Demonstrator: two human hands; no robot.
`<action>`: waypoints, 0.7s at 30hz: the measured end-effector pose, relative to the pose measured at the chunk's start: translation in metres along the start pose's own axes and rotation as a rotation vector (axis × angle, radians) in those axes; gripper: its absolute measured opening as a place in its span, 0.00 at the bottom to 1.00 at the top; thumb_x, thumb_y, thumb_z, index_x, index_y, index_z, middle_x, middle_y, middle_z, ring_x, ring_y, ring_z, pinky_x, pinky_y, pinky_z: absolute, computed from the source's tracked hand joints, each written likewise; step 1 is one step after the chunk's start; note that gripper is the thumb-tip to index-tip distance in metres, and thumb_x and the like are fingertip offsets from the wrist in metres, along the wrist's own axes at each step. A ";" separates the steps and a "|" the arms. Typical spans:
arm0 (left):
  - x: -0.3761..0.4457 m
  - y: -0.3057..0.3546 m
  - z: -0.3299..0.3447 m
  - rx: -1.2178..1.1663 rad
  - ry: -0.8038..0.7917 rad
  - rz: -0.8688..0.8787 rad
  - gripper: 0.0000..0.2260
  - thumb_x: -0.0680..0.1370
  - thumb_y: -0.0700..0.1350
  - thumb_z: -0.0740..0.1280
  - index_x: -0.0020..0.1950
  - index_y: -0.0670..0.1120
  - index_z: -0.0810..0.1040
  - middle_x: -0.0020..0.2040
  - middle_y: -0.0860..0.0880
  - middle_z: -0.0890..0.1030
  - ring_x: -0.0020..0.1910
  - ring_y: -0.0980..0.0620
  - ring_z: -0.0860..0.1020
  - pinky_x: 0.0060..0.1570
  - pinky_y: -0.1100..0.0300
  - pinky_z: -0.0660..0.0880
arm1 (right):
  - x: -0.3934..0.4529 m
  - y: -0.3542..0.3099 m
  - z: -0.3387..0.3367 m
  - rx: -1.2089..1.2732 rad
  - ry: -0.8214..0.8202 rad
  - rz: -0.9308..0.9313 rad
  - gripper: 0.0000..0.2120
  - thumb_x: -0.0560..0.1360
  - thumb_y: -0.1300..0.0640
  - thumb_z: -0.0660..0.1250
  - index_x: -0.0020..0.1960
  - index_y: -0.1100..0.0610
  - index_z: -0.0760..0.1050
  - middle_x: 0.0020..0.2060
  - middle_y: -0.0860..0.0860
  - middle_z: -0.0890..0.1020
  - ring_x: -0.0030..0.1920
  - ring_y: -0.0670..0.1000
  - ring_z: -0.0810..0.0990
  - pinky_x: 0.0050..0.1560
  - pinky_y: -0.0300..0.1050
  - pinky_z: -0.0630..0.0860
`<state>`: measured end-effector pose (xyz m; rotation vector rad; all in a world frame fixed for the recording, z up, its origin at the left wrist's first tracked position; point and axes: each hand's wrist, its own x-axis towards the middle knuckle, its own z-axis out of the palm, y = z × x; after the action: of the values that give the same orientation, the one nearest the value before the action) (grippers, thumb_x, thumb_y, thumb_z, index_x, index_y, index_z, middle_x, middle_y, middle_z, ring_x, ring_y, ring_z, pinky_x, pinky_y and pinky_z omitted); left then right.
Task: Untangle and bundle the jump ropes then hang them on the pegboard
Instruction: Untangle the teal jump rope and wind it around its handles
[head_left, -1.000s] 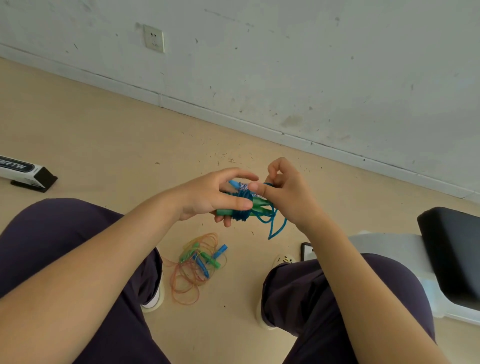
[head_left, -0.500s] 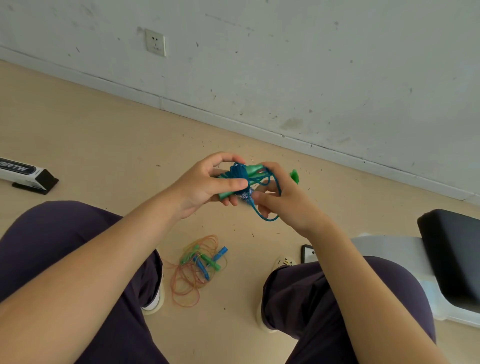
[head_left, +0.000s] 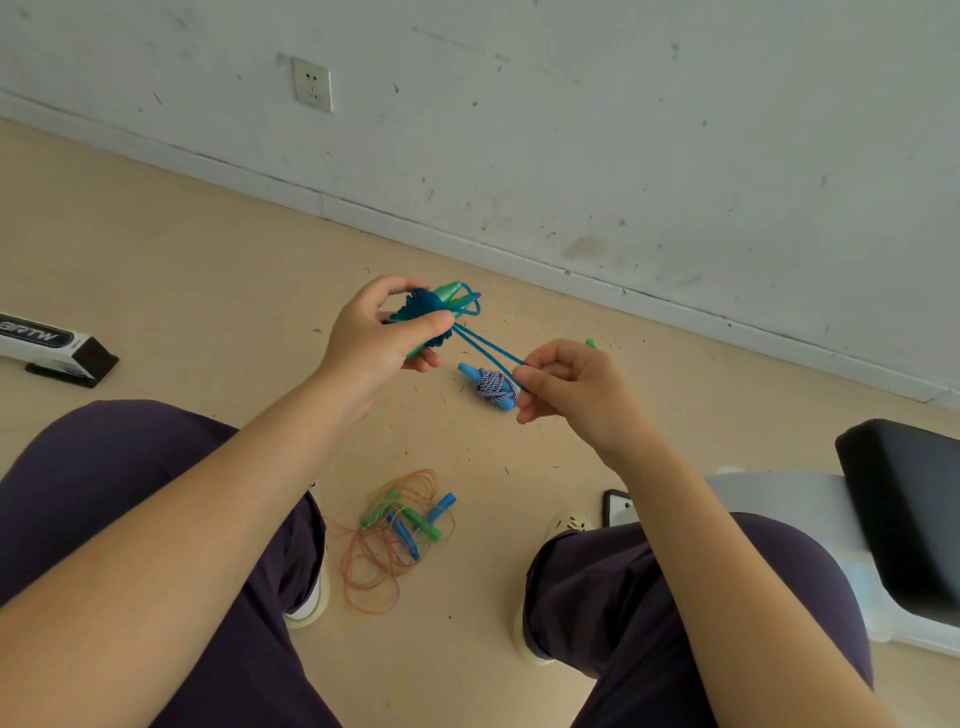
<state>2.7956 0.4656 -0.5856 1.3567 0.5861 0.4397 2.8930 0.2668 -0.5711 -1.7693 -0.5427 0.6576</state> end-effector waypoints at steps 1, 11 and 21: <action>0.000 -0.002 0.000 0.023 0.022 0.007 0.15 0.73 0.41 0.76 0.58 0.49 0.79 0.44 0.42 0.84 0.31 0.47 0.82 0.32 0.60 0.78 | -0.001 -0.001 0.001 -0.003 -0.011 0.004 0.05 0.75 0.63 0.72 0.43 0.61 0.77 0.31 0.55 0.82 0.30 0.52 0.81 0.37 0.43 0.80; -0.007 -0.011 0.013 0.109 -0.038 -0.054 0.16 0.70 0.42 0.79 0.52 0.50 0.75 0.47 0.50 0.86 0.34 0.44 0.86 0.27 0.59 0.78 | -0.008 -0.012 0.007 0.266 -0.186 -0.257 0.06 0.72 0.65 0.70 0.49 0.61 0.76 0.58 0.52 0.81 0.63 0.52 0.78 0.63 0.48 0.75; -0.015 -0.011 0.021 0.045 -0.193 -0.088 0.15 0.75 0.38 0.75 0.55 0.51 0.72 0.59 0.46 0.80 0.35 0.47 0.85 0.33 0.57 0.80 | -0.003 -0.011 0.000 0.339 -0.093 -0.235 0.04 0.76 0.63 0.67 0.49 0.56 0.78 0.41 0.56 0.84 0.45 0.58 0.82 0.58 0.54 0.77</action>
<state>2.7966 0.4388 -0.5923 1.3926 0.4964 0.2218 2.8900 0.2682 -0.5600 -1.3397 -0.6501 0.6270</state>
